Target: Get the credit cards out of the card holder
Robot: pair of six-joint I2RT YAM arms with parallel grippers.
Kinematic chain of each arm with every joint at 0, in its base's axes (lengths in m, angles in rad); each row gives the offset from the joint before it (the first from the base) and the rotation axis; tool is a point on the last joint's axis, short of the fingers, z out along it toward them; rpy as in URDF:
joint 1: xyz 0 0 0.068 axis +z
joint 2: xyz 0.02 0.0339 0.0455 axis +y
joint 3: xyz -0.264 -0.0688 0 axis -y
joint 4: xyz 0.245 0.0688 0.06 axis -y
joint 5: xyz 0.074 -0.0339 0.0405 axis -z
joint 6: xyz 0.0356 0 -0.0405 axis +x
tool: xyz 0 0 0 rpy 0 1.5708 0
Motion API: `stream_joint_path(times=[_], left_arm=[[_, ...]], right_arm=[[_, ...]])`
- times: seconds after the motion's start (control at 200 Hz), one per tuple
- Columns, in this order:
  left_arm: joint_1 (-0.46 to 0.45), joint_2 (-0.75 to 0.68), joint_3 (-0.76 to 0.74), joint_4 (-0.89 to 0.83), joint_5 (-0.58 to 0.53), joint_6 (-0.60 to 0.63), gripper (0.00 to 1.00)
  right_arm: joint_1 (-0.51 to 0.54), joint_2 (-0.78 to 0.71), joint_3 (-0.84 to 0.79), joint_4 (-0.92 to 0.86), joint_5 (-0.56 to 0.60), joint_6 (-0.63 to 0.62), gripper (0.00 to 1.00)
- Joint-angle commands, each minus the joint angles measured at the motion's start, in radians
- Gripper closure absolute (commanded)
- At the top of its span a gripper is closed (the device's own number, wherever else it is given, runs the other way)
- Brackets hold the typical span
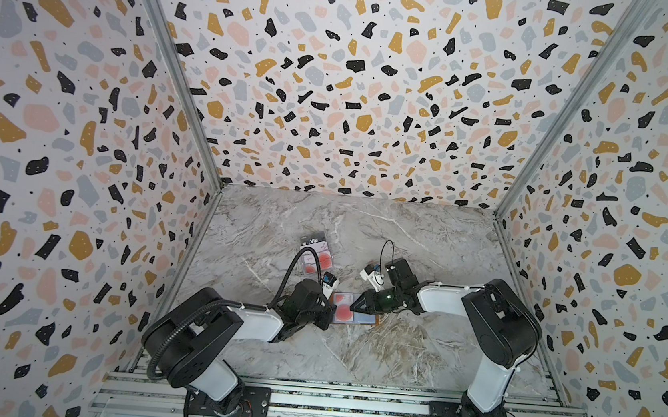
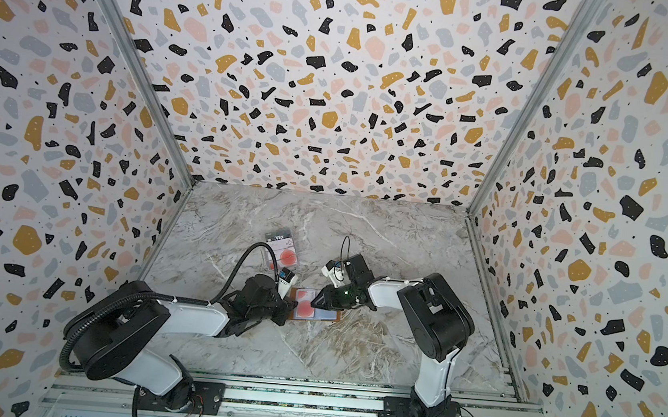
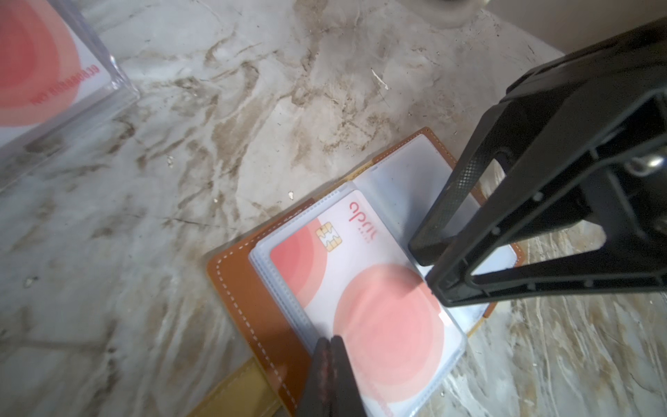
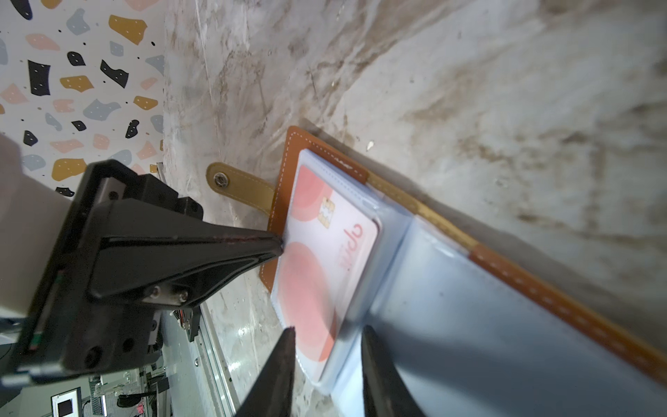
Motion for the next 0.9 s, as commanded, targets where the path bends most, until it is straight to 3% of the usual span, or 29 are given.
stream_joint_path(times=[0.0, 0.395, 0.896], left_arm=[[-0.006, 0.035, -0.020, -0.085, -0.023, -0.002, 1.00], [-0.007, 0.040, -0.018, -0.087, -0.020, -0.004, 1.00], [-0.006, 0.042, -0.018, -0.086, -0.021, -0.004, 1.00]], right_arm=[[-0.002, -0.028, -0.014, 0.037, -0.027, 0.021, 0.67], [-0.003, -0.013, -0.015, 0.066, -0.067, 0.037, 0.68], [-0.004, -0.011, -0.034, 0.066, -0.003, 0.067, 0.69]])
